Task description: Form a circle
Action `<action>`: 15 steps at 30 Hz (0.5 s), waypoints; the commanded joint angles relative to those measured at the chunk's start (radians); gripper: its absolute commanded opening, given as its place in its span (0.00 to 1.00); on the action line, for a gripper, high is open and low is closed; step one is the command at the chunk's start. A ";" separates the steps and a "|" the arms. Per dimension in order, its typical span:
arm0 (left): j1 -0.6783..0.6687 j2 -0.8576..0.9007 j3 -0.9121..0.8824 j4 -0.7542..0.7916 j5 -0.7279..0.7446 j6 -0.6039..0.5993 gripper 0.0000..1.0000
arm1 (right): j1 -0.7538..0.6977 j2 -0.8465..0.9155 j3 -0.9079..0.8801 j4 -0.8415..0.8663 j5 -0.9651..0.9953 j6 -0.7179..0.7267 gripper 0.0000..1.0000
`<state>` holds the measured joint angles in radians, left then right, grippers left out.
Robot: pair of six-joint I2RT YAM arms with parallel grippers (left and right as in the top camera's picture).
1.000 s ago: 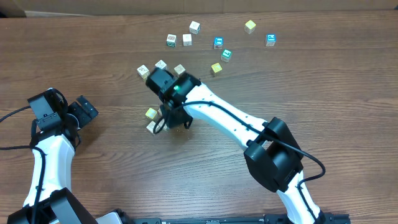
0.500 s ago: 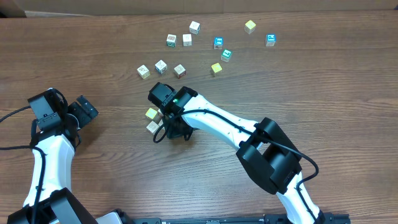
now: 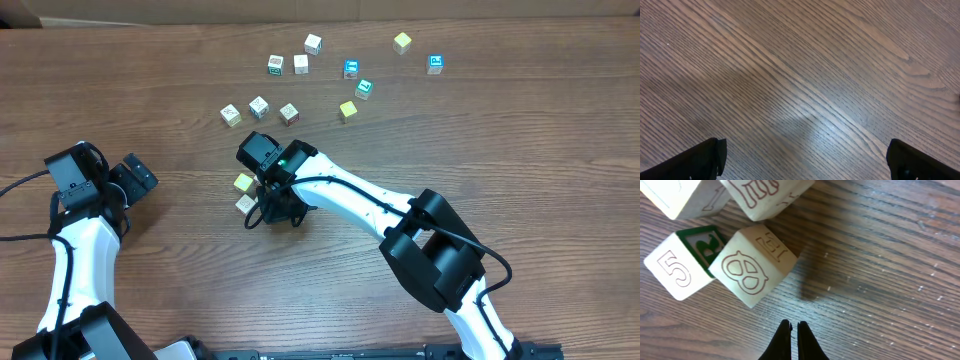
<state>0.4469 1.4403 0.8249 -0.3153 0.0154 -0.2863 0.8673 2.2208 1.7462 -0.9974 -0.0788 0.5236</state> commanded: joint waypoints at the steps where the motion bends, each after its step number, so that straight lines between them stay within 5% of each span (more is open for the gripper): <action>1: 0.003 -0.015 -0.002 0.002 0.003 -0.009 0.99 | 0.010 0.001 -0.008 0.006 -0.018 0.005 0.04; 15: 0.003 -0.015 -0.002 0.002 0.003 -0.009 1.00 | 0.016 0.001 -0.008 0.026 -0.032 0.005 0.04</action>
<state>0.4469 1.4403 0.8249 -0.3149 0.0154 -0.2863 0.8734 2.2208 1.7462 -0.9791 -0.1047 0.5236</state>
